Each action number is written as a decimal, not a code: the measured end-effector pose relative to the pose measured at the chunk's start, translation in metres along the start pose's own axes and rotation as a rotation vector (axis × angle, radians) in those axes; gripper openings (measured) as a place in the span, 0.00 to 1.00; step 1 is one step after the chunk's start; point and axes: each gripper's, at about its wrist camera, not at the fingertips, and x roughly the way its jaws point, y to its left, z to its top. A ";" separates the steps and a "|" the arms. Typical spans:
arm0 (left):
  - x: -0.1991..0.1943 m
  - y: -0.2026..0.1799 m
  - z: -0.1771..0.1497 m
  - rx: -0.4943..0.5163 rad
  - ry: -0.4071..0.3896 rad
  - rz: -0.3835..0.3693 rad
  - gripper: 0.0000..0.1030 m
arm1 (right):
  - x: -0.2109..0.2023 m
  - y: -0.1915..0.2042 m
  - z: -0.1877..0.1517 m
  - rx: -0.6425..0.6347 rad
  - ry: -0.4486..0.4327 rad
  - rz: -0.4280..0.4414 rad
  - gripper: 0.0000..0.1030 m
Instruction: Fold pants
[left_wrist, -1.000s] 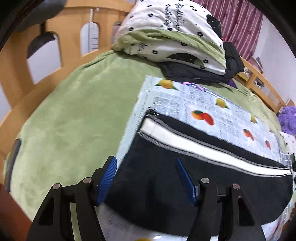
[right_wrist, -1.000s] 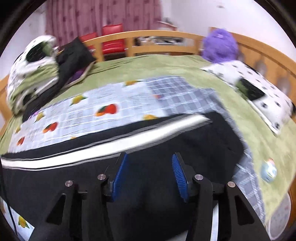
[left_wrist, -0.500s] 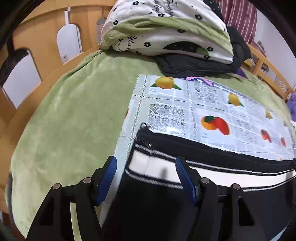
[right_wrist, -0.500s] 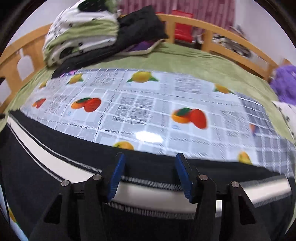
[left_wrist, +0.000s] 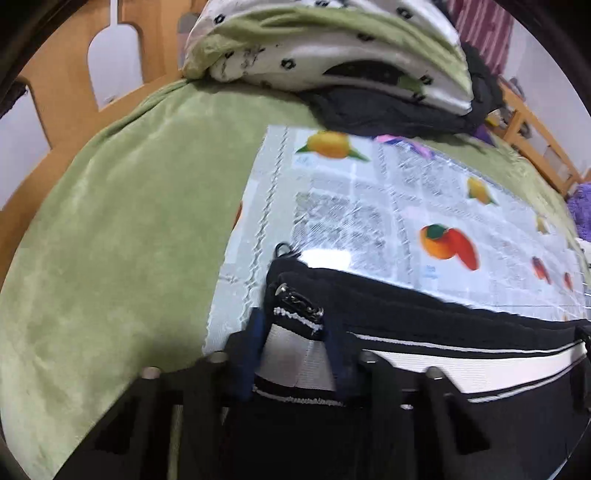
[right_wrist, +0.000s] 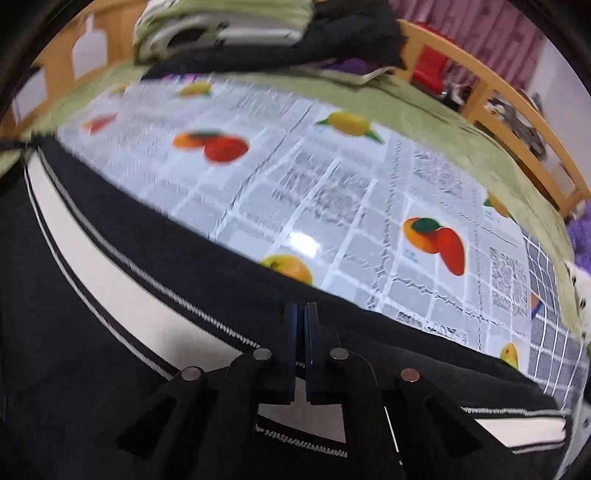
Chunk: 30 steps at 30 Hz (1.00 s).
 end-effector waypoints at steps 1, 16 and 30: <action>-0.006 0.000 0.001 0.002 -0.017 -0.016 0.22 | -0.008 -0.003 0.000 0.021 -0.028 0.006 0.02; 0.002 0.003 0.016 -0.047 -0.062 -0.005 0.27 | 0.016 -0.009 0.006 0.136 -0.051 -0.027 0.02; -0.012 -0.006 0.010 0.008 -0.110 0.102 0.61 | -0.001 -0.043 0.000 0.246 -0.071 -0.004 0.28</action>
